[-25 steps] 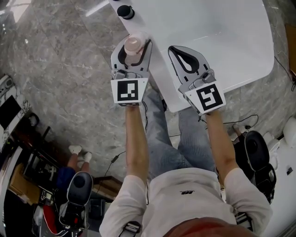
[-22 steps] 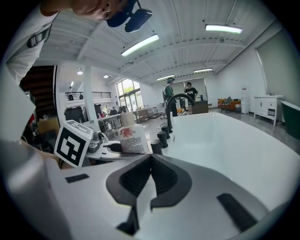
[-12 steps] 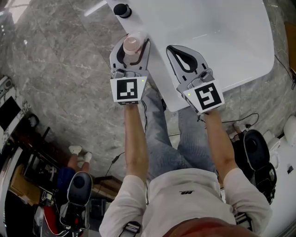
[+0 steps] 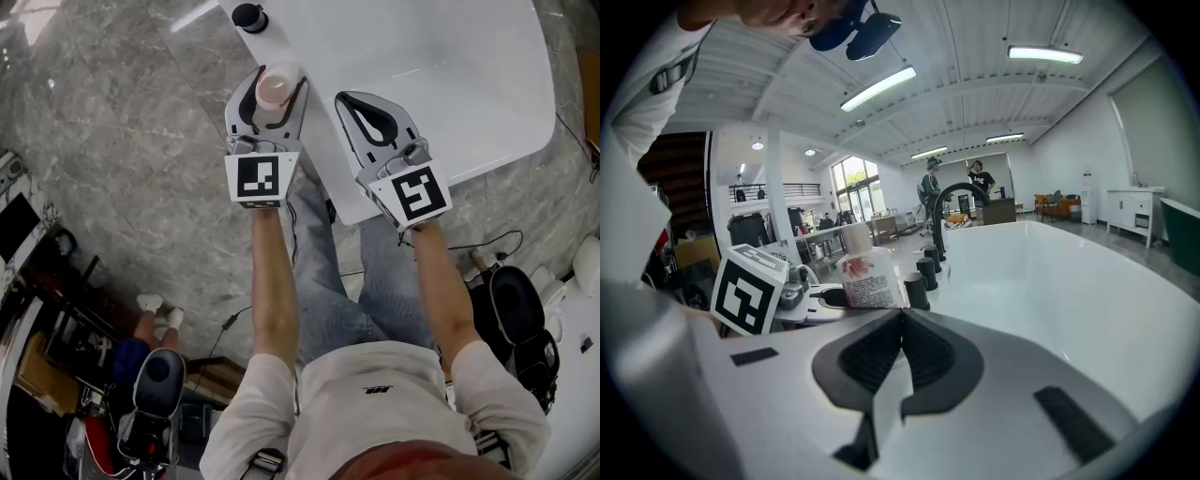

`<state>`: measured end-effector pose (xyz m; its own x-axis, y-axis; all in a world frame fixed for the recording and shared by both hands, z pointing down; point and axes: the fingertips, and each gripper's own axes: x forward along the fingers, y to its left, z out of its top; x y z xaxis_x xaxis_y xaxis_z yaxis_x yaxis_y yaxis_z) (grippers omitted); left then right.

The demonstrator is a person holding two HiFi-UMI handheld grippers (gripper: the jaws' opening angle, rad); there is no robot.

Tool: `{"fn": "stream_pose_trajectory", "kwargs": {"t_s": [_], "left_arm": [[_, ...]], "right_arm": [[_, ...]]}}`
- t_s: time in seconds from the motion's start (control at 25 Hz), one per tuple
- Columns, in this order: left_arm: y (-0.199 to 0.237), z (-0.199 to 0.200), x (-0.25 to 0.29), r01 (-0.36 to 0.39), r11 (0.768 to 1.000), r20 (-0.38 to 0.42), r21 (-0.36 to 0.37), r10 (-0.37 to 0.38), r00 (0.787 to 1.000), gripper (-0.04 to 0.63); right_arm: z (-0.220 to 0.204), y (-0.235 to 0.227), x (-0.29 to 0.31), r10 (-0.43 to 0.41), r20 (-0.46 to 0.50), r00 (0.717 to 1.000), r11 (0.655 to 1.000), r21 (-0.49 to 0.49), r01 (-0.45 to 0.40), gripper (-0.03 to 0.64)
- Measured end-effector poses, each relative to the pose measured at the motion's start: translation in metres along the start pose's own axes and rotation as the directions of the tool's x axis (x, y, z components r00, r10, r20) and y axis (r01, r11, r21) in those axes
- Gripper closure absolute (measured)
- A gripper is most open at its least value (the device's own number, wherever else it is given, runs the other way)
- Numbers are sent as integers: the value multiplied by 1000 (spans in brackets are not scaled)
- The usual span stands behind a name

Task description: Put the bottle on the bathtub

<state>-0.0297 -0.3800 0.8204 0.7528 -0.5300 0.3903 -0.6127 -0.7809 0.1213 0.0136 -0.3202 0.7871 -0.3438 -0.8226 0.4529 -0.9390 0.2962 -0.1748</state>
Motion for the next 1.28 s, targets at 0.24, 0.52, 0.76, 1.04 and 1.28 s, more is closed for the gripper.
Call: {"fn": "stream_pose_trajectory", "kwargs": {"t_s": [0.24, 0.52, 0.76, 1.04, 1.28], "left_arm": [[-3, -1, -6, -7, 1000, -20, 7, 7, 1000, 342], [-4, -4, -16, -26, 1000, -19, 0, 26, 999, 333], [-6, 2, -37, -53, 999, -19, -13, 52, 998, 331], [-20, 34, -80, -48, 999, 2, -11, 48, 999, 331], [-38, 92, -120, -24, 1000, 60, 13, 23, 998, 383]], "right_arm": [[5, 5, -9, -10, 11, 1000, 1000, -4, 10, 621], [2, 7, -19, -18, 16, 1000, 1000, -7, 18, 621], [7, 14, -33, -23, 18, 1000, 1000, -18, 23, 621], [39, 28, -58, -18, 35, 999, 999, -34, 19, 621], [83, 42, -85, -3, 58, 998, 997, -74, 7, 621]]}}
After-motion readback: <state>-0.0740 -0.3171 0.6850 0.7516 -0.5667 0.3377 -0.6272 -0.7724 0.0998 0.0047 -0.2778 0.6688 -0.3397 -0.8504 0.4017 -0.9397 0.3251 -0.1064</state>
